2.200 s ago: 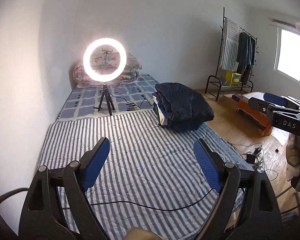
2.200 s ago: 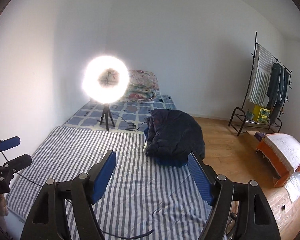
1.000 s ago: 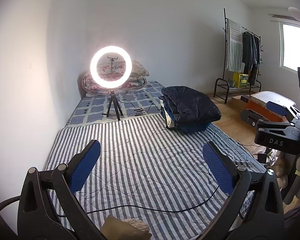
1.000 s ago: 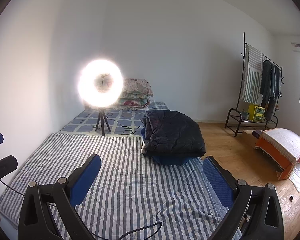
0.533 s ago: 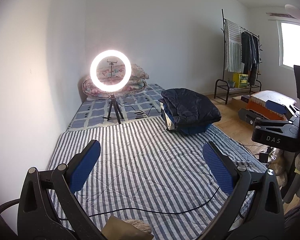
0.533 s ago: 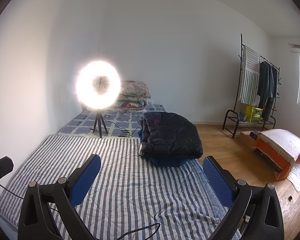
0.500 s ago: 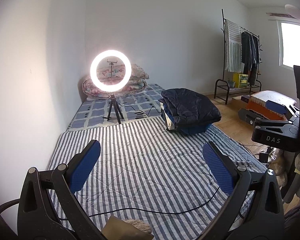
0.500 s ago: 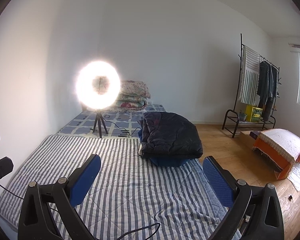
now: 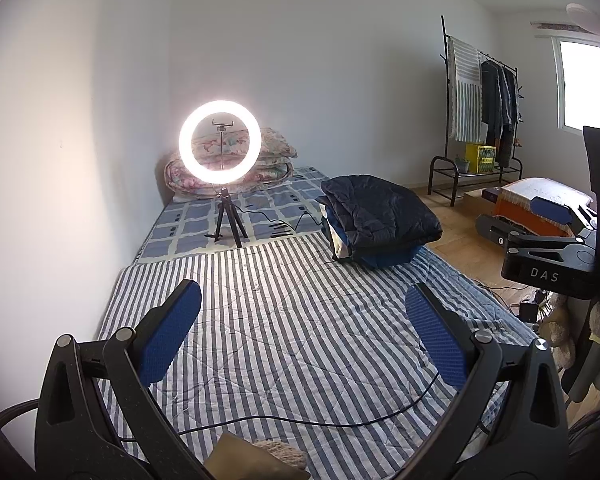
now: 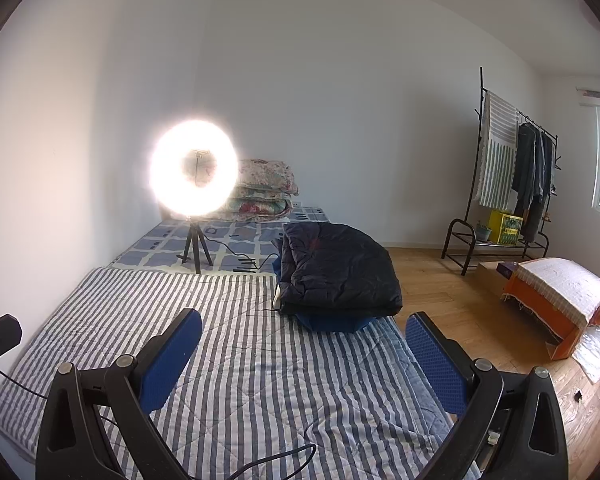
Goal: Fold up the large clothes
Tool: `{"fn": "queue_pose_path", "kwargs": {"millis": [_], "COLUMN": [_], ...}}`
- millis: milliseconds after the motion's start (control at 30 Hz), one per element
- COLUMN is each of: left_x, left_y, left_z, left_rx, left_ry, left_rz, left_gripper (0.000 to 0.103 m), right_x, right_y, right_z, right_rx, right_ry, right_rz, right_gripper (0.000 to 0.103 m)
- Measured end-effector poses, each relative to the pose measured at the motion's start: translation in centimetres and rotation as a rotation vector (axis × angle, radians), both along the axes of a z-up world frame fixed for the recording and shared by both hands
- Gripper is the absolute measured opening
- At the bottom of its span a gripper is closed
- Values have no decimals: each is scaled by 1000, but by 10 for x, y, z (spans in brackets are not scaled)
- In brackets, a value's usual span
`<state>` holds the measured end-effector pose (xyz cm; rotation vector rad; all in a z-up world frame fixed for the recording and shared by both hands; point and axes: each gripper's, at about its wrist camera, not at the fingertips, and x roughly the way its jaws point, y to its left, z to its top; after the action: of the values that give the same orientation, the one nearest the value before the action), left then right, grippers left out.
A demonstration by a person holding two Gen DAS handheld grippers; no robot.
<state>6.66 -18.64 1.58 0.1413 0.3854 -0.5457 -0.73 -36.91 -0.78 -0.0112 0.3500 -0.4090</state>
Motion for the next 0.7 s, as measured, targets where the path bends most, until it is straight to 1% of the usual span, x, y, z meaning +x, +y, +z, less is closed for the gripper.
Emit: {"fn": "queue_pose_path", "kwargs": {"millis": [367,700], "left_x": [-1,-4], "left_y": [0,-1], "left_z": [0,-7], "left_rx": [-3,1], "left_ry": [3,5], "left_rz": [-1,0], "left_gripper": [103,103], "right_x": [-1,1], "right_y": [-1,-1], "right_z": [-1,-3], "right_rx": [5,7], "right_ry": [0,7], "right_rz": [0,5], "right_gripper": [103,103]}}
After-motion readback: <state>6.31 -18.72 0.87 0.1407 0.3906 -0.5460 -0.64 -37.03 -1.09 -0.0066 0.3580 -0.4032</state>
